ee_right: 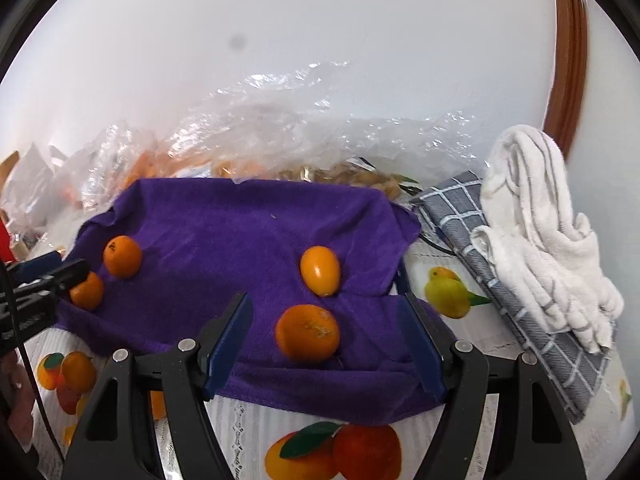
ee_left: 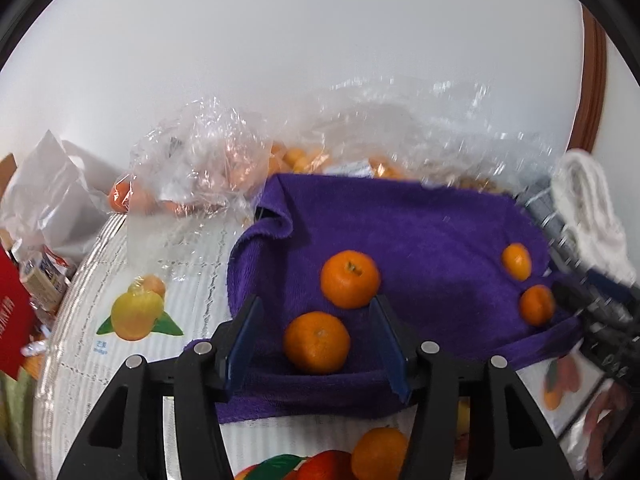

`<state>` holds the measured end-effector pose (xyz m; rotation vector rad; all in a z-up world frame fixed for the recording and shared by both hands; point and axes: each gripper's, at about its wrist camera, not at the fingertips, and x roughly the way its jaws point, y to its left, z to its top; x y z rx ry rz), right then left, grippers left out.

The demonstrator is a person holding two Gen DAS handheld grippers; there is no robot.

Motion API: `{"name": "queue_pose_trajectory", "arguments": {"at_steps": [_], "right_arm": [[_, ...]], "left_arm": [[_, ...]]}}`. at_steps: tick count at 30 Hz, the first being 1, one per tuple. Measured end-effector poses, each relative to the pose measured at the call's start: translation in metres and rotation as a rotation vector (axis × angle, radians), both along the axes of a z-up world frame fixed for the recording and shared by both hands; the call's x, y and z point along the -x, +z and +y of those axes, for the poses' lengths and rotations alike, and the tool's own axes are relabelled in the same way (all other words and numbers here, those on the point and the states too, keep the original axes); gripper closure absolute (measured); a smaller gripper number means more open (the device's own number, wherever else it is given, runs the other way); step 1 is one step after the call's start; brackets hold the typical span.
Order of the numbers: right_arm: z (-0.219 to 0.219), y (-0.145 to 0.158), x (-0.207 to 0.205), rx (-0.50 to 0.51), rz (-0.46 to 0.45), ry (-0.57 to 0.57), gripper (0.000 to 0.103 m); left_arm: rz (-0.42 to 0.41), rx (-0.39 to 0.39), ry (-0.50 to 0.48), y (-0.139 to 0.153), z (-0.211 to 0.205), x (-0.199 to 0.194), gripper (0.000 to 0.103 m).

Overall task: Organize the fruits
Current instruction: 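Open the right tool on the towel while the left tool releases its mandarin there, then grasp an orange from the pile with the right tool while the left tool grasps another orange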

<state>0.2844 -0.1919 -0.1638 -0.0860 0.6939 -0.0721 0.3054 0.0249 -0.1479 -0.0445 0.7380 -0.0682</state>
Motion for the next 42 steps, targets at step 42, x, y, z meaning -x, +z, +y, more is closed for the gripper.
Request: {"name": "queue_pose_trajectory", "arguments": {"at_steps": [42], "right_arm": [[0.09,-0.023,0.041,-0.034,0.176,0.192,0.066]], "left_arm": [[0.157,0.069,0.02,-0.034,0.099,0.115,0.05]]}}
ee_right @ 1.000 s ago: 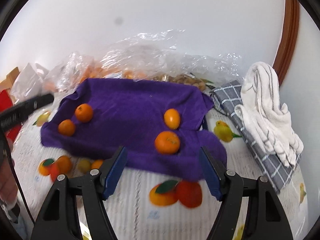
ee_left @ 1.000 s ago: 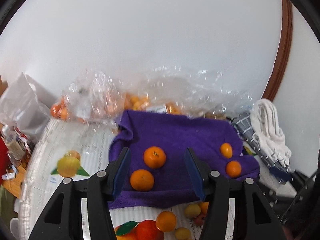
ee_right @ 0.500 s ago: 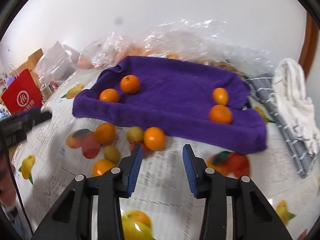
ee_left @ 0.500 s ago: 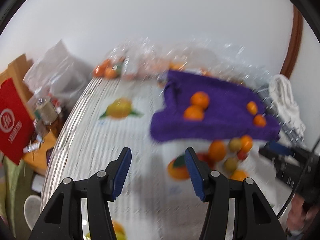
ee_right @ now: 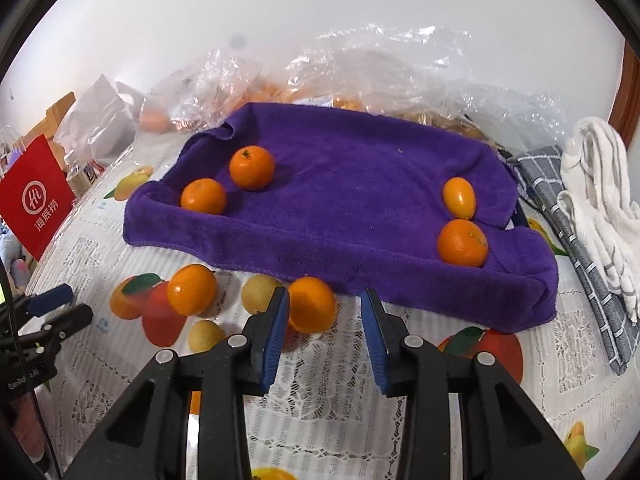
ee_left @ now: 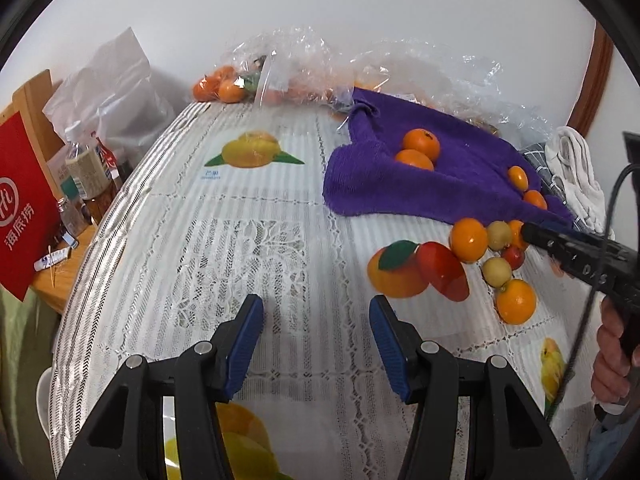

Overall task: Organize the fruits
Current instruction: 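Grasp an orange from the pile with the right tool while the left tool grasps another orange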

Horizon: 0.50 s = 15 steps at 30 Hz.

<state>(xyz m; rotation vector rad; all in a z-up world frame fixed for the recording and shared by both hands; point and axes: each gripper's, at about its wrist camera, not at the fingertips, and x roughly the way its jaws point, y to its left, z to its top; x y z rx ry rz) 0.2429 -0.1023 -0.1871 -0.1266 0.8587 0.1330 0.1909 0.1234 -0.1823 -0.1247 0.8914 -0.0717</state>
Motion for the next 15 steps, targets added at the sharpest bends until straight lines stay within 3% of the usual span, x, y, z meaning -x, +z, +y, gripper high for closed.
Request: {"name": "queue_pose_trajectory", "arguments": {"at_steps": [5,10,12,15], "right_arm": [[0.0,-0.004,-0.004,-0.001,-0.002,0.025,0.066],[0.006,-0.011,-0.011,-0.04,0.034,0.059,0.065],[0.009,-0.011,-0.01,-0.038,0.023,0.073,0.075],[0.013,-0.009,-0.002,-0.01,-0.005,0.077,0.075]], "left_arm": [[0.004,0.043,-0.013,-0.002,0.003,-0.001,0.044],[-0.002,0.05,-0.016,-0.002,0.003,0.0,0.044],[-0.005,0.052,-0.025,-0.002,0.002,0.001,0.044],[-0.012,0.059,-0.023,0.0,0.003,0.002,0.044]]}}
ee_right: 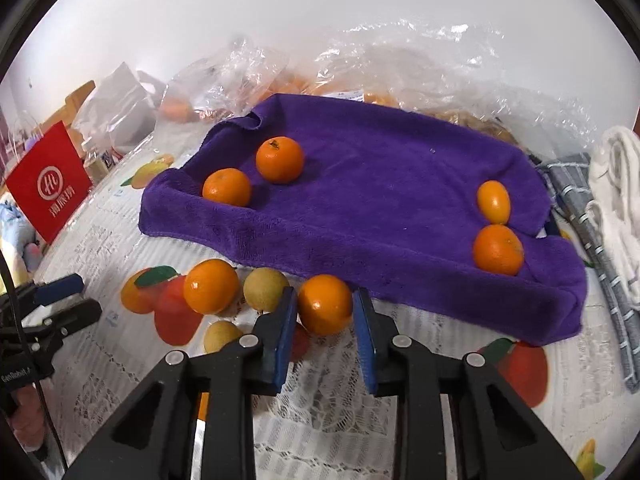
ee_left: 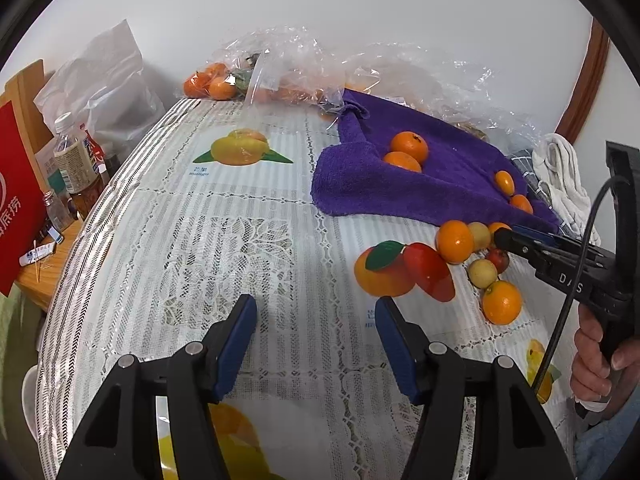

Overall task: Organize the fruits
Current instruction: 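Grasp an orange from the pile with the right tool while the left tool grasps another orange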

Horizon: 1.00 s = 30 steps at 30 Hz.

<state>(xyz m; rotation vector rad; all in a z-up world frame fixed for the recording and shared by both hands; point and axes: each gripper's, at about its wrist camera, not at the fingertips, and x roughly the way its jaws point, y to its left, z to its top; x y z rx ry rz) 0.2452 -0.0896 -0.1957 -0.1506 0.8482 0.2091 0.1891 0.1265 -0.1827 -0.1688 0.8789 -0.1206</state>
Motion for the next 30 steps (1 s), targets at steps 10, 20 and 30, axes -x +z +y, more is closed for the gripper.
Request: {"name": "queue_pose_trajectory", "arguments": {"at_steps": [10,20,30], "right_arm": [[-0.048,0.011,0.033,0.046,-0.016,-0.061,0.075],[-0.066,-0.013,0.032,-0.026,0.09,-0.035,0.071],[-0.089,0.018,0.025,-0.038,-0.016,-0.075,0.071]], "left_arm": [[-0.015,0.028,0.007,0.002,0.003,0.002,0.048],[-0.016,-0.015,0.001,0.008,-0.006,0.003,0.049],[-0.052,0.007,-0.09,0.056,-0.059,-0.018,0.049]]}}
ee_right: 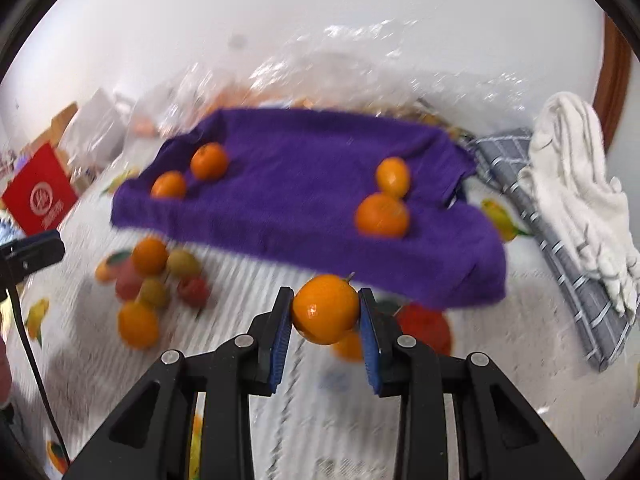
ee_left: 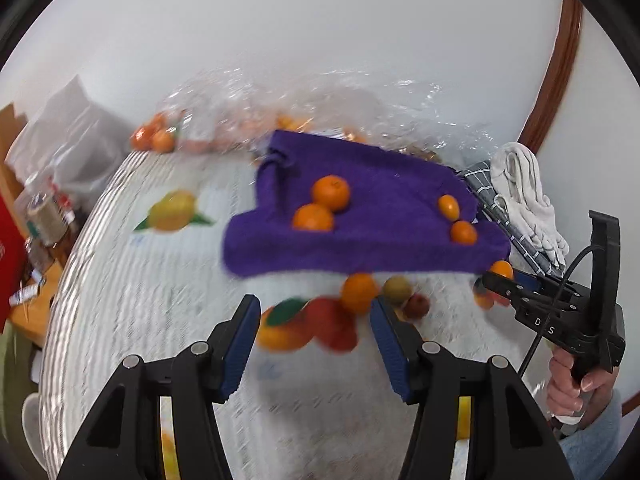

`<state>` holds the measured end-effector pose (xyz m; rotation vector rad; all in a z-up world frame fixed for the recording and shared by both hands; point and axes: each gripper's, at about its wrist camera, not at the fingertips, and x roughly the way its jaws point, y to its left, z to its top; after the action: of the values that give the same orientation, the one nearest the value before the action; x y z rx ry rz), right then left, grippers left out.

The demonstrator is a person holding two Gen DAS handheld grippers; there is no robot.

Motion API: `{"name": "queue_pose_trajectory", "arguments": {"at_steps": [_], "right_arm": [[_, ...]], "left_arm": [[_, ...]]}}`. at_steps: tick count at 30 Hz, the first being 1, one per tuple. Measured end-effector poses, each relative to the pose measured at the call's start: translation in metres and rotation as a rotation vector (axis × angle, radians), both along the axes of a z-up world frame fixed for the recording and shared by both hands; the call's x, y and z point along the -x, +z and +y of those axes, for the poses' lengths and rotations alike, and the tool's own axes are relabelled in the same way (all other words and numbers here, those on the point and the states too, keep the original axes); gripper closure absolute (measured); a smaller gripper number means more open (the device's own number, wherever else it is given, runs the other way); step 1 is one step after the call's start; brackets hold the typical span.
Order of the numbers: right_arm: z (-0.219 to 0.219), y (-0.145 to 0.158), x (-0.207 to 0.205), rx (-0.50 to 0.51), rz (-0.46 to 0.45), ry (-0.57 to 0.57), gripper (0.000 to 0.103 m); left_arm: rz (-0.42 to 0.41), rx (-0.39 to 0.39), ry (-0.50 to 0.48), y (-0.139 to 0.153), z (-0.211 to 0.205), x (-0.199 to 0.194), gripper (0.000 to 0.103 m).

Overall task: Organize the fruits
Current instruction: 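Grasp an orange from the pile with the right tool while the left tool grasps another orange, then carry the orange in the right tool while the left tool carries its orange onto the purple towel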

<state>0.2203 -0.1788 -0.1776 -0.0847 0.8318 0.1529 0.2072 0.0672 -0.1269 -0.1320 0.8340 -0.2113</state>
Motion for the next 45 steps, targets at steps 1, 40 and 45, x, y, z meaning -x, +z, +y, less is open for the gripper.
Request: {"name": "queue_pose_trajectory", "arguments": {"at_steps": [1,40,45], "right_arm": [[-0.005,0.001,-0.004,-0.016,-0.002,-0.002,0.071],[-0.044,0.001,-0.006,-0.183,-0.021,-0.078,0.071],[-0.043,0.038,-0.021,-0.14,-0.071,-0.093,0.071]], "left_arm": [[0.008,-0.013,-0.003,0.0,-0.008,-0.008,0.049],[-0.026,-0.043,0.017,0.019,-0.042,-0.047,0.074],[-0.067,-0.019,0.039,0.031,-0.05,-0.066,0.074]]}}
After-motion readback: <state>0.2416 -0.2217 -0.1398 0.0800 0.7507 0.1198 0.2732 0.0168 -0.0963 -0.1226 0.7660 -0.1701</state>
